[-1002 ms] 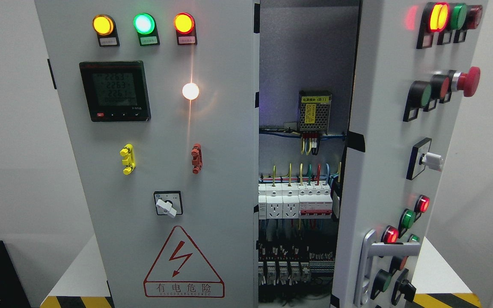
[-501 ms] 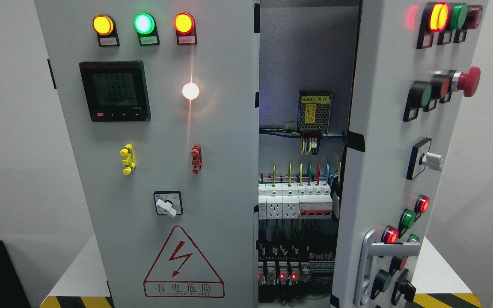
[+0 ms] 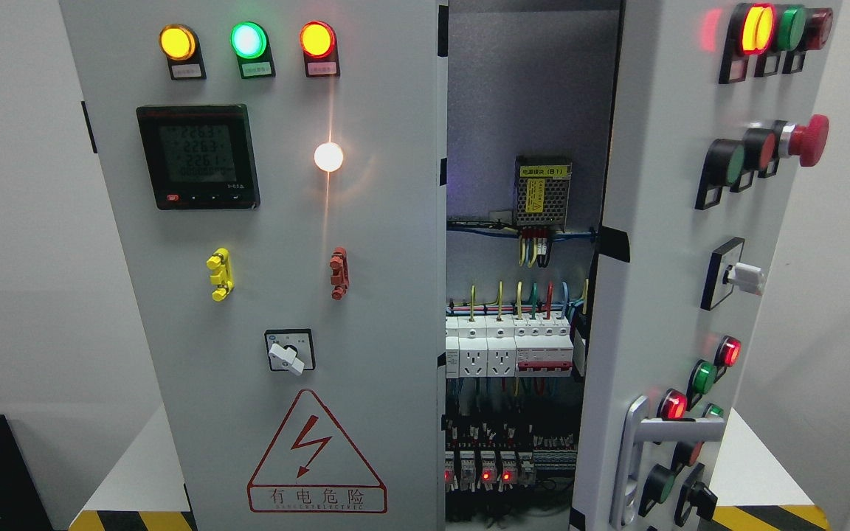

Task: Open door with both hands

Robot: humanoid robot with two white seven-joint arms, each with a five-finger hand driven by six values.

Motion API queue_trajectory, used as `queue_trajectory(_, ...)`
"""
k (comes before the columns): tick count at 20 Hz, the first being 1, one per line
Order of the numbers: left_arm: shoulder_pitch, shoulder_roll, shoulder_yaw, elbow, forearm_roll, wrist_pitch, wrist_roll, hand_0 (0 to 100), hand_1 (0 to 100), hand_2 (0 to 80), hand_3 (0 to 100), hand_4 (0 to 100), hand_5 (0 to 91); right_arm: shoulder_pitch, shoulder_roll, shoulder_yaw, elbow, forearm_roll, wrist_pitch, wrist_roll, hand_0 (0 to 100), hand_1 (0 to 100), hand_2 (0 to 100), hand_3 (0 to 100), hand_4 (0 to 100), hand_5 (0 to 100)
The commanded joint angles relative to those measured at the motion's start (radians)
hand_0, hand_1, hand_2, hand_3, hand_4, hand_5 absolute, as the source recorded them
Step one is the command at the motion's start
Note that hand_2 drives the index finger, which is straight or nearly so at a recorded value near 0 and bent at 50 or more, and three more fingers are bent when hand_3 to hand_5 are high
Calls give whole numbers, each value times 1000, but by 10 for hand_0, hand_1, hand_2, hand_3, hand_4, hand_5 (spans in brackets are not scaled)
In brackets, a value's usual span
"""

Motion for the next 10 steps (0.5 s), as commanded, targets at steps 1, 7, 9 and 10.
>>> queue_trajectory(1, -140, 128, -128, -194, 66, -4, 1, 0, 0, 0, 0, 0, 0, 0, 0, 0, 0, 0, -1, 0, 190, 0, 0, 0, 0, 0)
queue_trajectory(7, -284, 180, -148, -214, 100, -4, 1, 0, 0, 0, 0, 0, 0, 0, 1, 0, -1, 0, -1, 0, 190, 0, 0, 0, 0, 0)
queue_trajectory(9, -327, 189, -153, -214, 149, -5, 1, 0, 0, 0, 0, 0, 0, 0, 0, 0, 0, 1, -1, 0, 190, 0, 0, 0, 0, 0)
queue_trajectory(10, -350, 189, -151, -213, 176, -5, 1, 0, 0, 0, 0, 0, 0, 1, 0, 0, 0, 0, -1, 0, 190, 0, 0, 0, 0, 0)
